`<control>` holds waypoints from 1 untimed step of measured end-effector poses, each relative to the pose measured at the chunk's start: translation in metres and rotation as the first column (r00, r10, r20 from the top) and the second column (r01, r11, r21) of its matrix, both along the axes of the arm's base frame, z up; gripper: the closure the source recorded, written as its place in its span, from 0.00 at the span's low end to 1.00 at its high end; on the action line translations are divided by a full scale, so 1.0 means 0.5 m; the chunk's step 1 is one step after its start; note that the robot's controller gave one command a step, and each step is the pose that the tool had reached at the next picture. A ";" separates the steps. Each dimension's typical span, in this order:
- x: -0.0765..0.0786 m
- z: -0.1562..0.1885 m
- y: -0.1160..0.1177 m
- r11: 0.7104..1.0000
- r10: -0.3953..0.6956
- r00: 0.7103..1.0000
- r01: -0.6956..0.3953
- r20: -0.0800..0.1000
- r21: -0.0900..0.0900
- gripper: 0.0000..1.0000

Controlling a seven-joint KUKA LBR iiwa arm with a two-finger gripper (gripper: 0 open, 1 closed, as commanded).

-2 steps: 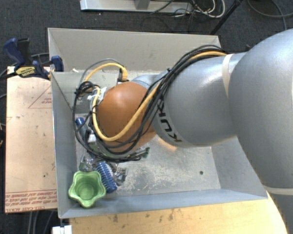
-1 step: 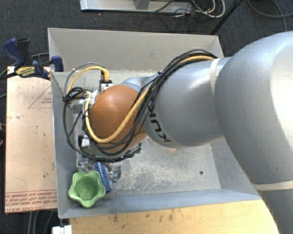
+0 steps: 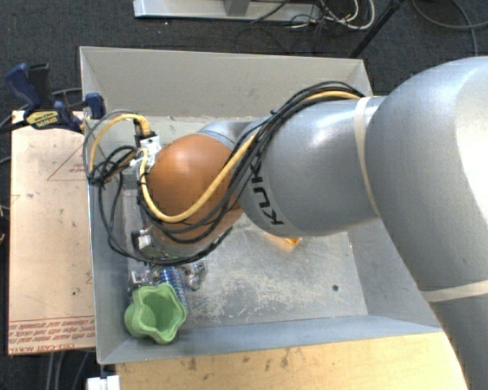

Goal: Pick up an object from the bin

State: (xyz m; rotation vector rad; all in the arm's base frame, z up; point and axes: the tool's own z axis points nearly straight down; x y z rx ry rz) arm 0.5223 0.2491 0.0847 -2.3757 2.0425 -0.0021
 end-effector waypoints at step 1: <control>-0.003 -0.001 0.001 1.000 0.001 1.000 -0.001 -0.005 -0.001 1.00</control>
Offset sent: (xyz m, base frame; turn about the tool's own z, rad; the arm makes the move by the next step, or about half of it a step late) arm 0.0000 0.0000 0.0000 0.0000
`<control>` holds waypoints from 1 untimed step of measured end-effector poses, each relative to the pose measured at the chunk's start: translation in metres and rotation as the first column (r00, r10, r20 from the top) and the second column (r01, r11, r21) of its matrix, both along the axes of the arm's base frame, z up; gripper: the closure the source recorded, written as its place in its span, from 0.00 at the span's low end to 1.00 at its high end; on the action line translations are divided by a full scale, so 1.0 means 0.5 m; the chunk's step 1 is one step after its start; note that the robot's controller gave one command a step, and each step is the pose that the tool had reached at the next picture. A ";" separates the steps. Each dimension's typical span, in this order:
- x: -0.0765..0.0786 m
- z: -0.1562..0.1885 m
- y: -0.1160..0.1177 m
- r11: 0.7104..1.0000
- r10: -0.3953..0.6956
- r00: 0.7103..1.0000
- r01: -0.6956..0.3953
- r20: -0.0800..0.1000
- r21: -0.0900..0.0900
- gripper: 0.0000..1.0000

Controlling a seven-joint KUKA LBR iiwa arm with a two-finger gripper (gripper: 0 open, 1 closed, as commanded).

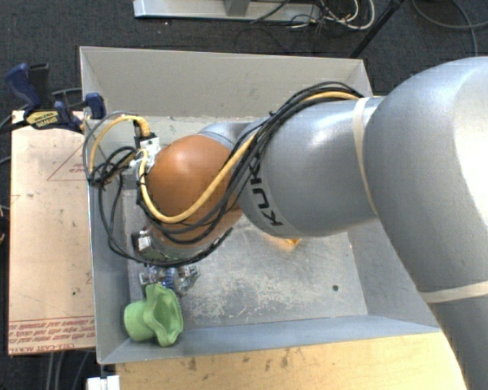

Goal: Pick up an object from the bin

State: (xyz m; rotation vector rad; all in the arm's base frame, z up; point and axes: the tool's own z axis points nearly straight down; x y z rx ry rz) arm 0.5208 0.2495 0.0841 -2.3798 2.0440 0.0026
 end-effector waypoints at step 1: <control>0.016 0.257 -0.009 1.000 -0.011 1.000 0.011 0.005 0.001 1.00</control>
Offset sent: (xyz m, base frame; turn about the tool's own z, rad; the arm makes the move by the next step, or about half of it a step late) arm 0.0067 -0.0056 0.1246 0.0053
